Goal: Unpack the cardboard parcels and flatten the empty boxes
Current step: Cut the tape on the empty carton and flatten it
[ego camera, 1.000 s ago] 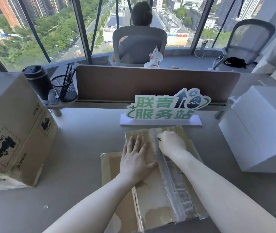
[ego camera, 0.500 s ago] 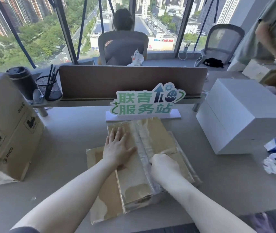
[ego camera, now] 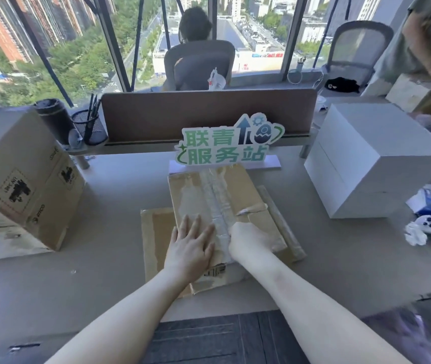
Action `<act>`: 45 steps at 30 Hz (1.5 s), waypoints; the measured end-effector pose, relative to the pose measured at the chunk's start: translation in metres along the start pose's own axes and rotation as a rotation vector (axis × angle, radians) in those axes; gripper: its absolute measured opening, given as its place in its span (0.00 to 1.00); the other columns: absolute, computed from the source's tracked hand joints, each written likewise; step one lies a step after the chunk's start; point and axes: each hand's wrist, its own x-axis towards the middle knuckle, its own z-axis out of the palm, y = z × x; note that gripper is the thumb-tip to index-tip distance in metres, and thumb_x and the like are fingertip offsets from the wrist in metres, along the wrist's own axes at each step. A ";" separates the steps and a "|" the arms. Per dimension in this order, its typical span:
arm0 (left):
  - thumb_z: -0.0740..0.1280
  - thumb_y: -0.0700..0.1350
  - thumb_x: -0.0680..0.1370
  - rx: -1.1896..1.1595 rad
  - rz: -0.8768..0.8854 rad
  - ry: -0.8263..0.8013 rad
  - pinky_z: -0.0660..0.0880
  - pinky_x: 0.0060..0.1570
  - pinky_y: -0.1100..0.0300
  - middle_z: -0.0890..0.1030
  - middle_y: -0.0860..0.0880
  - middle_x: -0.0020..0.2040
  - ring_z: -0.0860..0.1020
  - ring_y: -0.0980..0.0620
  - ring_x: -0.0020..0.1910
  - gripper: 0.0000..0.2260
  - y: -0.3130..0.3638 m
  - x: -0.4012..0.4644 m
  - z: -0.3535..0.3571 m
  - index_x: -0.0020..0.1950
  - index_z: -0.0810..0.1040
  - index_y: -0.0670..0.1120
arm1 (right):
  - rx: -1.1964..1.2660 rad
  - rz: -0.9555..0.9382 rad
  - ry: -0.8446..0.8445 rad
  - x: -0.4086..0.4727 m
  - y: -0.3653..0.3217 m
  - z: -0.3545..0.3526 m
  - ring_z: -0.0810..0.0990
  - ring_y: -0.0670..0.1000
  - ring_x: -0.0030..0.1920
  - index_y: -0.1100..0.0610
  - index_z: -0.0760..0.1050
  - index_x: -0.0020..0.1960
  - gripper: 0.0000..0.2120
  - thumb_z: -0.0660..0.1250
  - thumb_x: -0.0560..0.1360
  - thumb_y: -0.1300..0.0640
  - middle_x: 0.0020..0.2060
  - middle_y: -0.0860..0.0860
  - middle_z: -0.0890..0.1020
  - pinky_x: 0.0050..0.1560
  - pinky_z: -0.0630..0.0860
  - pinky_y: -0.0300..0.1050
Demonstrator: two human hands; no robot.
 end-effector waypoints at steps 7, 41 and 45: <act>0.47 0.60 0.82 -0.051 0.011 0.038 0.42 0.77 0.44 0.44 0.52 0.81 0.36 0.47 0.79 0.25 -0.002 0.000 0.005 0.79 0.51 0.61 | -0.018 0.007 0.032 -0.050 0.024 0.026 0.79 0.58 0.41 0.56 0.75 0.46 0.09 0.59 0.75 0.66 0.43 0.53 0.80 0.31 0.67 0.44; 0.47 0.62 0.81 -0.045 0.192 -0.006 0.39 0.76 0.41 0.47 0.51 0.81 0.39 0.47 0.79 0.25 -0.025 0.017 -0.005 0.79 0.50 0.63 | 1.655 0.513 0.500 -0.082 -0.015 0.103 0.61 0.49 0.22 0.51 0.79 0.57 0.09 0.64 0.81 0.61 0.26 0.53 0.74 0.22 0.56 0.41; 0.47 0.61 0.81 -0.053 0.187 0.005 0.39 0.75 0.41 0.47 0.51 0.81 0.39 0.46 0.79 0.25 -0.024 0.017 -0.004 0.79 0.51 0.63 | 1.647 0.504 0.490 -0.082 -0.023 0.106 0.61 0.48 0.21 0.51 0.79 0.58 0.10 0.64 0.81 0.61 0.26 0.53 0.73 0.22 0.57 0.40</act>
